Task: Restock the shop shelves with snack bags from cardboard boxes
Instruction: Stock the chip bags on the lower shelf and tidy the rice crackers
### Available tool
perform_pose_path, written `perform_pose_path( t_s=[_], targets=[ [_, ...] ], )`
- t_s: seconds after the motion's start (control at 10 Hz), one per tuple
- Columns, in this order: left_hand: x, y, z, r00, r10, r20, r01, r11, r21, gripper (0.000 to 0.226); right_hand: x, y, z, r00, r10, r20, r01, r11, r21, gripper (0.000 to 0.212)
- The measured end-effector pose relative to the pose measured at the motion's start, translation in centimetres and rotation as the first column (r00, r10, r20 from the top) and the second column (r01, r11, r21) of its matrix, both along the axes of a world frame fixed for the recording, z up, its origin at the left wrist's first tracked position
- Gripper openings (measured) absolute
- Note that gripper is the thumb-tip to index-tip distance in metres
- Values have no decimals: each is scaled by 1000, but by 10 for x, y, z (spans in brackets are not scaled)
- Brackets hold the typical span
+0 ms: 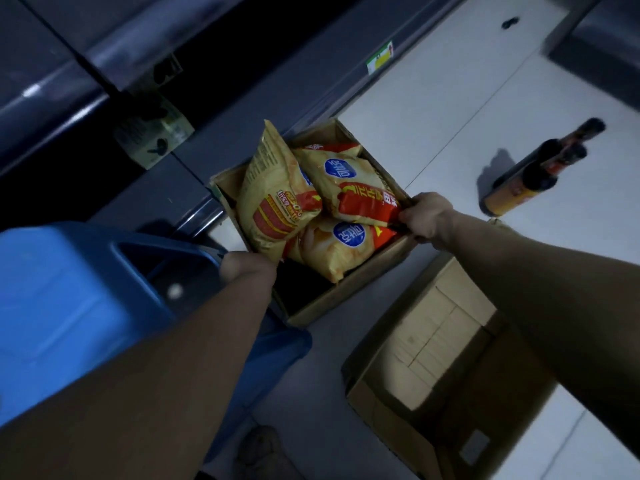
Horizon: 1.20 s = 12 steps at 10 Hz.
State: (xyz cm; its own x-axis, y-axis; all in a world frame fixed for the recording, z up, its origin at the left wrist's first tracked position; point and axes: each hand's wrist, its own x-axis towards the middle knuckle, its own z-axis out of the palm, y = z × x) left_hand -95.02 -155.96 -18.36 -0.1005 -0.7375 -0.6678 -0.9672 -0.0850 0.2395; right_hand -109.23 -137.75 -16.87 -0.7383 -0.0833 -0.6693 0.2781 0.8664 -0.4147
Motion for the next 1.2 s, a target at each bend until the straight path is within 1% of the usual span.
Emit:
perform_pose_path(
  t_s=[0.1, 0.2, 0.3, 0.4, 0.5, 0.6, 0.7, 0.8, 0.9, 1.0, 1.1, 1.2],
  targets=[
    [-2, 1, 47, 873, -457, 171, 466, 884, -18, 33, -1, 4, 45, 1000, -23, -4, 22, 999, -39, 28],
    [-4, 0, 97, 993, -117, -32, 117, 993, 0, 32, -5, 6, 101, 999, -42, -25, 40, 996, -77, 31],
    [-13, -3, 150, 989, -98, -108, 97, 995, -12, 32, -8, 9, 164, 998, -40, -49, 36, 995, -91, 24],
    [-17, -7, 213, 976, -90, -199, 85, 996, -31, 30, -5, 11, 232, 995, 19, -95, -24, 999, -49, 15],
    [-10, -10, 280, 962, -64, -266, 57, 998, -35, 22, 3, 11, 299, 991, 57, -120, -62, 997, -41, 16],
    [10, -17, 334, 927, 16, -375, -30, 999, -30, 16, 19, 7, 360, 993, 51, -107, -61, 994, -95, 22],
    [41, -25, 380, 899, 52, -435, -69, 997, -23, 31, 45, -4, 410, 991, 78, -108, -93, 986, -142, 27],
    [88, -37, 418, 895, 82, -438, -124, 990, -70, 35, 80, -21, 442, 985, 140, -100, -157, 971, -182, 33],
    [145, -51, 437, 909, 159, -386, -223, 967, -126, 29, 116, -43, 454, 974, 212, -83, -226, 950, -217, 40],
    [198, -60, 447, 908, 223, -355, -286, 949, -136, 27, 155, -67, 452, 944, 324, -71, -331, 923, -198, 35],
    [248, -68, 441, 904, 265, -337, -320, 940, -119, 14, 191, -89, 437, 907, 413, -82, -421, 887, -191, 33],
    [285, -82, 419, 845, 403, -352, -451, 890, -63, 16, 219, -110, 408, 873, 479, -93, -487, 851, -195, 33]
  ],
)
